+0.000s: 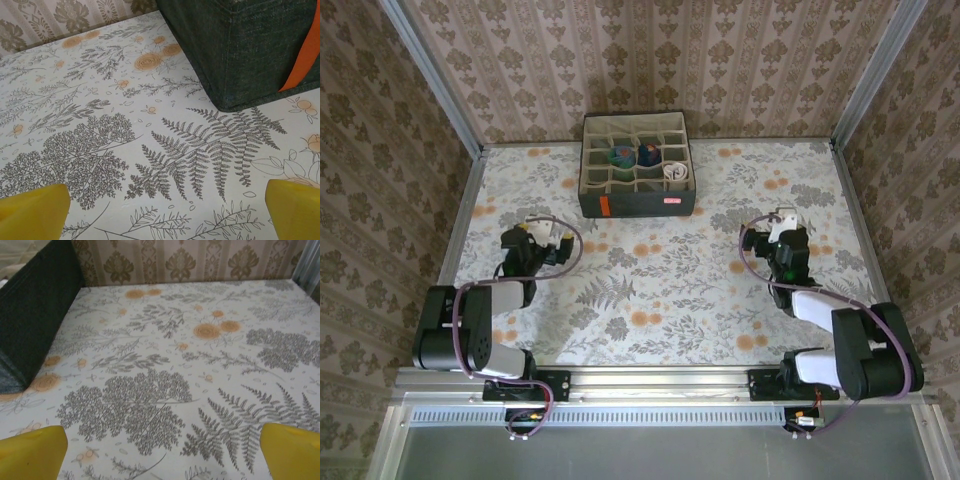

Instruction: Roll the socks

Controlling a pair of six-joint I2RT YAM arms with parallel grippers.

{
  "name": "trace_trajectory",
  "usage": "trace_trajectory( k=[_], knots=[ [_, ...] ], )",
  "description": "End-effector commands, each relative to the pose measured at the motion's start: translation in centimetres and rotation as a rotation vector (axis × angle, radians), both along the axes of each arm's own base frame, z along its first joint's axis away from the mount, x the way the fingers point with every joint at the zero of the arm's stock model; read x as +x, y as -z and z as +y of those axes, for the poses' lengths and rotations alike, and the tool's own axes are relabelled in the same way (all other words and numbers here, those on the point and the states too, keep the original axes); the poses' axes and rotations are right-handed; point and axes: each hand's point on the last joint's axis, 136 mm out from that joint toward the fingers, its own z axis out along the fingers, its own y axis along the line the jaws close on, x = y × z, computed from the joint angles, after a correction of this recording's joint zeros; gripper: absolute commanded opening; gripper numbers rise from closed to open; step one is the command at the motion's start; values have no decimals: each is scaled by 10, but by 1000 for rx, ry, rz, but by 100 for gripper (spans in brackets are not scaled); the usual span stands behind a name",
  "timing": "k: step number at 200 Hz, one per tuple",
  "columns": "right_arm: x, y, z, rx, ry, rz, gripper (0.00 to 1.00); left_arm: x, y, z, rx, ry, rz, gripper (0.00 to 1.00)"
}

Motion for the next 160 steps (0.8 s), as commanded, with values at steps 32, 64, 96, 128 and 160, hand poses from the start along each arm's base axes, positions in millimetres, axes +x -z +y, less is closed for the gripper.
trace_trajectory(
  k=[32, 64, 96, 128, 160],
  knots=[
    [19, 18, 0, -11, -17, -17, 100, 21, -16, 11, -35, -49, -27, 100],
    [24, 20, -2, -5, -15, 21, 100, 20, -13, 26, -68, -118, -47, 100],
    [28, 23, -5, 2, 1, 46, 100, 17, -6, 31, -76, -142, -102, 100],
    [28, 22, -5, 1, 0, 46, 100, 17, -4, 29, -72, -133, -88, 100],
    [28, 21, -5, 1, 0, 43, 100, 17, -4, 29, -67, -134, -90, 100]
  ],
)
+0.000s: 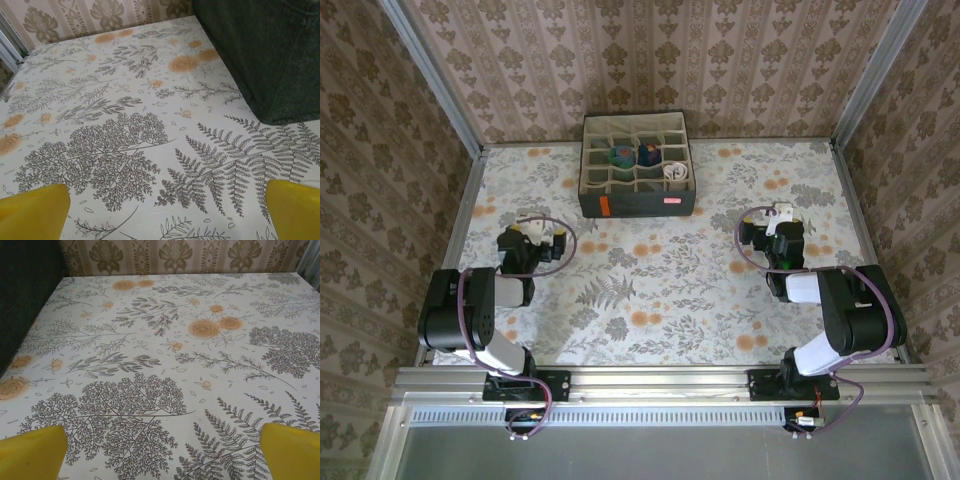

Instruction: Roll the socks

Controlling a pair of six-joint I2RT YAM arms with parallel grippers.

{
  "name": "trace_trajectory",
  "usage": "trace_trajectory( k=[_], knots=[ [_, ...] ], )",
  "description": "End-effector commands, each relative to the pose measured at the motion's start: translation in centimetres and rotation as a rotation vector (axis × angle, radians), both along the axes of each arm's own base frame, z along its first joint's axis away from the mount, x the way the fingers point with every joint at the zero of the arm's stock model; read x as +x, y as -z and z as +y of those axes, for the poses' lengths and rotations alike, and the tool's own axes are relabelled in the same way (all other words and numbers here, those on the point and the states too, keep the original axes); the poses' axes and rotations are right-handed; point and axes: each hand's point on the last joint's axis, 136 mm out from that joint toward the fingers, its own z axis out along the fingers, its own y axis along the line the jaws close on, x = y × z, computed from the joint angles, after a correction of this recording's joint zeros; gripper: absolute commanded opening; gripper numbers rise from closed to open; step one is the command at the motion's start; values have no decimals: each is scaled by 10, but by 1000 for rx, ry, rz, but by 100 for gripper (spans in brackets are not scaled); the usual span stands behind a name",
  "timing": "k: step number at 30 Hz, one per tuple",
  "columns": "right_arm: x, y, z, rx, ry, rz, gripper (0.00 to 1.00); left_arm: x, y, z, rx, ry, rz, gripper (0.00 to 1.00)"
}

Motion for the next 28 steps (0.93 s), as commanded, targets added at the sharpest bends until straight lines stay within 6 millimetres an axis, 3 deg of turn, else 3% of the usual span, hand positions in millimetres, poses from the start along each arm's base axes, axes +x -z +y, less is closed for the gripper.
trace_trajectory(
  k=[1, 28],
  knots=[
    [3, -2, 0, 12, 0, -4, 100, 4, -12, 2, -14, -19, -45, 100],
    [2, -2, -1, 11, 0, -2, 100, 6, -10, 8, -30, -44, -27, 100]
  ],
)
